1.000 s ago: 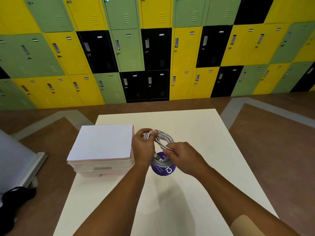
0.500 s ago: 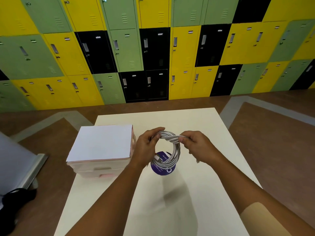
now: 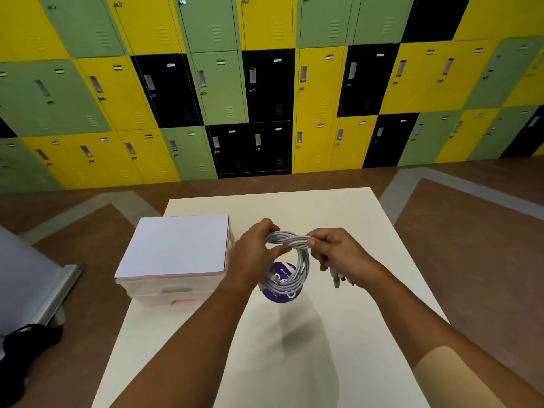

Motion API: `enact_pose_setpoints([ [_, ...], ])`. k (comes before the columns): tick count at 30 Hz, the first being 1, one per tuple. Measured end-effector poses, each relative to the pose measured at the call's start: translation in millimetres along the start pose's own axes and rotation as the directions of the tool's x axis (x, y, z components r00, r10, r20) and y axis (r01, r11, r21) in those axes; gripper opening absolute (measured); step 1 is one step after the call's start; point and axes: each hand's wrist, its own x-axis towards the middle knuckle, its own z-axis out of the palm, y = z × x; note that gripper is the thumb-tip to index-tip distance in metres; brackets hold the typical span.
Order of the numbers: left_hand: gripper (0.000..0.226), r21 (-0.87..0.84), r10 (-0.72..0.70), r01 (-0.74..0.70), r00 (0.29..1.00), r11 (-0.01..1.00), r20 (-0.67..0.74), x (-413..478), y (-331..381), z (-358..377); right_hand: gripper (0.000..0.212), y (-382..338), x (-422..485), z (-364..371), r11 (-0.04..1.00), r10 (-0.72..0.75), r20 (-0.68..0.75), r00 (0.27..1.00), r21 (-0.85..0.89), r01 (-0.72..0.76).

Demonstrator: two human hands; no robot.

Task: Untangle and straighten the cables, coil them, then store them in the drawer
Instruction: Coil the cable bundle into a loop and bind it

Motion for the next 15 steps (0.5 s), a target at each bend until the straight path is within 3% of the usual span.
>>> enact_pose_setpoints([
  [4,0.029,0.16,0.057,-0.046,0.997,0.986,-0.06,0,0,2,0.02,-4,-1,-3,0.971,0.108,0.083,0.991,-0.222,-0.087],
  [8,0.023,0.192,0.078,-0.066,0.995,0.979,-0.055,-3,7,14,0.007,-19,5,4,0.799,0.256,0.022,0.967,-0.568,-0.198],
  [12,0.02,0.07,0.061,-0.06,0.998,0.996,-0.014,-1,12,21,0.006,-17,9,20,0.751,0.257,-0.086,0.963,-0.609,-0.255],
  [15,0.028,-0.04,0.065,-0.061,0.992,0.997,0.105,1,8,17,0.018,-11,10,20,0.771,0.305,-0.129,0.944,-0.548,-0.324],
])
